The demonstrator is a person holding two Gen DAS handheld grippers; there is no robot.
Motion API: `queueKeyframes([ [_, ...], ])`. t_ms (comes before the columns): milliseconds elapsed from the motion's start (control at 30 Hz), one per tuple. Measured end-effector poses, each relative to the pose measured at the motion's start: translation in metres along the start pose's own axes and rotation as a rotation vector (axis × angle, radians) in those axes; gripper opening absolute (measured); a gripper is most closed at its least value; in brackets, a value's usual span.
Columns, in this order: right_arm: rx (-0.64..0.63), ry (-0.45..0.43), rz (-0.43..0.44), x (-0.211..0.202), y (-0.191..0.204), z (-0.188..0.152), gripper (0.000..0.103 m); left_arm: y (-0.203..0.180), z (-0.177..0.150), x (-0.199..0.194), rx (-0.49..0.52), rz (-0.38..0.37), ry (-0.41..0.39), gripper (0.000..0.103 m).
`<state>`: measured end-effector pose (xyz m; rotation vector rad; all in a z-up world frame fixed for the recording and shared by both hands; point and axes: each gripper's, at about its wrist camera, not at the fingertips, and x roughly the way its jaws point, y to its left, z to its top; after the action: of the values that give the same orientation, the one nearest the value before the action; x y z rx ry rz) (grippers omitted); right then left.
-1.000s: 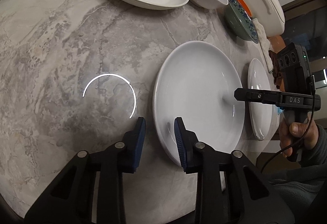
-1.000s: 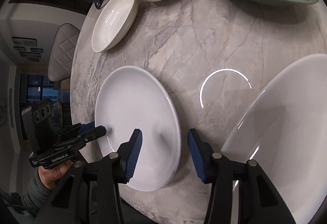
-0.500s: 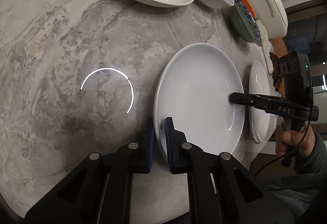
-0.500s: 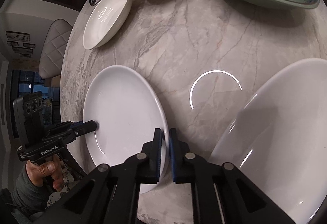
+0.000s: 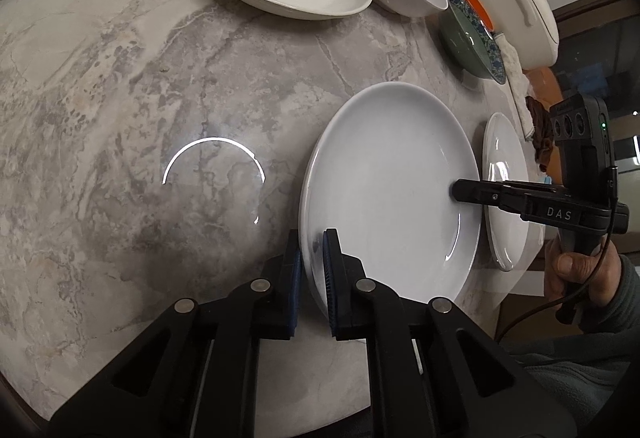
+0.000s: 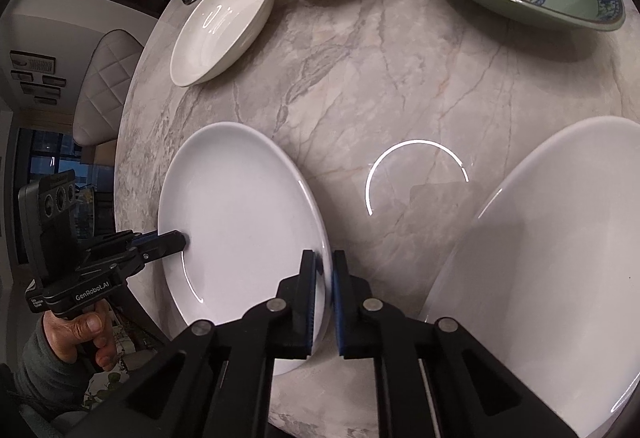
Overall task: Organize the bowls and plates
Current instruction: 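Lift the deep white plate with both grippers and lower it onto the large plate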
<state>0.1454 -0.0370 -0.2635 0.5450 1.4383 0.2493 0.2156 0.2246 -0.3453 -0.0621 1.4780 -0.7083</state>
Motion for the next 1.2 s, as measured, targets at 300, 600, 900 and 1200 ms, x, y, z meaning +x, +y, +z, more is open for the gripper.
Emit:
queueKeyframes([
  [300,0.028,-0.049,0.022,-0.042,-0.006,-0.029,0.01,-0.056,0.001,-0.023,0.117,0.023,-0.016,0.009],
  [600,0.114,-0.137,0.014,-0.109,-0.062,-0.06,0.01,-0.16,0.006,-0.008,0.234,0.0,-0.006,0.009],
  [900,0.172,-0.146,0.005,-0.14,-0.147,-0.078,0.012,-0.251,0.004,0.049,0.297,0.051,0.051,0.009],
  [1200,0.139,-0.11,0.016,-0.129,-0.185,-0.067,0.012,-0.261,0.008,0.09,0.247,0.106,0.079,0.009],
])
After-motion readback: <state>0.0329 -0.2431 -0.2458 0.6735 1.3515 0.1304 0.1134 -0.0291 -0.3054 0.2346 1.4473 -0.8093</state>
